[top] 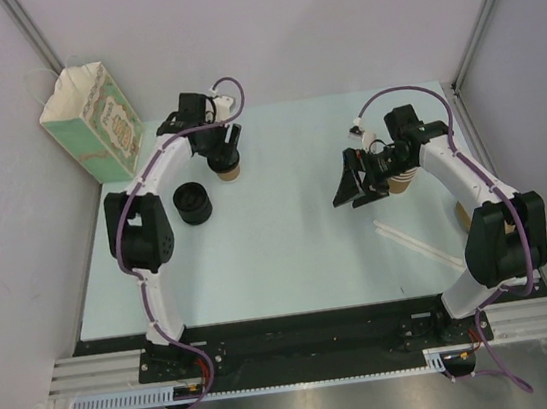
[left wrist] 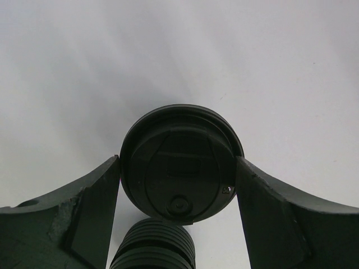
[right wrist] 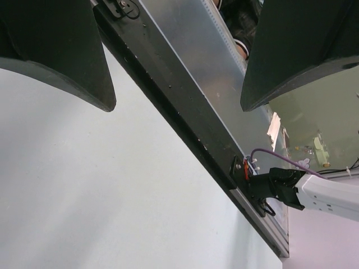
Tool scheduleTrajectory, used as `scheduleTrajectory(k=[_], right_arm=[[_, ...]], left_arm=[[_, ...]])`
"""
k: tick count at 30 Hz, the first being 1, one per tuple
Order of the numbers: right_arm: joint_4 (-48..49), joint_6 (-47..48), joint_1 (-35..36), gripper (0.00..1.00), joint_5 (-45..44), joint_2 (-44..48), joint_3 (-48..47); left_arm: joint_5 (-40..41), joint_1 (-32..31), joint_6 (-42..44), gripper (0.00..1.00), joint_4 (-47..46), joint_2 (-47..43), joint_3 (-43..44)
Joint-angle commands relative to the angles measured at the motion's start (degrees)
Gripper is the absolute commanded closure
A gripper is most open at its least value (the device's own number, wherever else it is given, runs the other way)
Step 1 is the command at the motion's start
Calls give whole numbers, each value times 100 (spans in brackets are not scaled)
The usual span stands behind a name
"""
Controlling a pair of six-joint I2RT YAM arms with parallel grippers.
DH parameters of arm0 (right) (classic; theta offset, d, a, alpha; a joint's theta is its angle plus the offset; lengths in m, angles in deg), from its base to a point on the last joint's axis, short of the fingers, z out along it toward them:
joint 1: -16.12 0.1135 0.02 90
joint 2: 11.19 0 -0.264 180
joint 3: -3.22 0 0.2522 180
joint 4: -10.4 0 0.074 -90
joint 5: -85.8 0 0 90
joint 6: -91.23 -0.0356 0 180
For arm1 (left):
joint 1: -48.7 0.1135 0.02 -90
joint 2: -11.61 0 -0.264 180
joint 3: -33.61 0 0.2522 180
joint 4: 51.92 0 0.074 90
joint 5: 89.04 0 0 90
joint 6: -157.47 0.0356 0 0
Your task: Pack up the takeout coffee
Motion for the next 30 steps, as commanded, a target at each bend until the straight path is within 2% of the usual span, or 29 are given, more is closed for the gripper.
scheduleTrajectory(k=[1, 6, 9, 10, 12, 13, 14, 23, 26, 29, 30], right_arm=[[98, -22, -31, 0, 44, 138, -135], [98, -14, -31, 0, 44, 155, -144], [81, -14, -31, 0, 61, 155, -144], [89, -5, -40, 0, 70, 164, -144], [89, -14, -48, 0, 79, 190, -144], [89, -5, -31, 0, 88, 199, -144], [98, -5, -48, 0, 88, 225, -135], [-95, 214, -250, 0, 71, 340, -328], [-532, 599, -417, 0, -165, 366, -776], [-1033, 1013, -558, 0, -901, 542, -1399], [-1131, 1232, -680, 0, -1097, 638, -1497]], left_arm=[[-3, 130, -270, 53, -182, 177, 322], [-30, 139, -297, 48, -164, 318, 252], [-48, 139, -340, 32, -147, 336, 261], [-65, 139, -349, 23, -155, 301, 261], [-109, 139, -393, 16, -138, 231, 287], [-153, 139, -402, 3, -103, 144, 339], [-153, 139, -411, 0, -77, 99, 383], [-250, 148, -420, 1, 433, -156, 1402], [-478, 139, -472, 1, 740, -357, 1851], [-864, 139, -464, 0, 916, -813, 1686], [-943, 139, -412, 1, 934, -1216, 1354]])
